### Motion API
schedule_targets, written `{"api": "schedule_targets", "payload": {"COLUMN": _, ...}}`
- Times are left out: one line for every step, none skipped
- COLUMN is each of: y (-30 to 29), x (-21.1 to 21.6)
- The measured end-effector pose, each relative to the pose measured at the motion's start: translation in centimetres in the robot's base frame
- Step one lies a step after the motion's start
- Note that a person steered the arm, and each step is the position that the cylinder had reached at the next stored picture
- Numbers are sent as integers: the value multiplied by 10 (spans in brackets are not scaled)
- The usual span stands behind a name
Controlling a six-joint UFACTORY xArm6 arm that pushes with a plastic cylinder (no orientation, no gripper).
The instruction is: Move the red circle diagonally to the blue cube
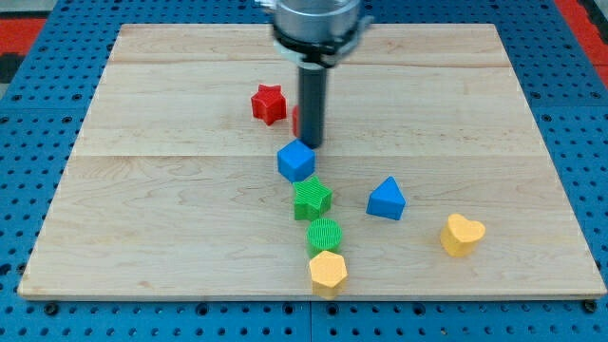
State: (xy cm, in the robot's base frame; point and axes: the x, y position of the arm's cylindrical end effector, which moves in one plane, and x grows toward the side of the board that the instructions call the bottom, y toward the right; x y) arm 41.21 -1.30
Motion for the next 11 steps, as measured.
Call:
{"api": "schedule_targets", "payload": {"y": -36, "x": -26}}
{"api": "schedule_targets", "payload": {"y": -35, "x": -22}}
{"api": "schedule_targets", "payload": {"y": -34, "x": -22}}
{"api": "schedule_targets", "payload": {"y": -34, "x": -22}}
{"api": "schedule_targets", "payload": {"y": -20, "x": -22}}
{"api": "schedule_targets", "payload": {"y": -19, "x": -22}}
{"api": "schedule_targets", "payload": {"y": -13, "x": -22}}
{"api": "schedule_targets", "payload": {"y": 62, "x": -22}}
{"api": "schedule_targets", "payload": {"y": 143, "x": -8}}
{"api": "schedule_targets", "payload": {"y": 172, "x": 40}}
{"api": "schedule_targets", "payload": {"y": 169, "x": 59}}
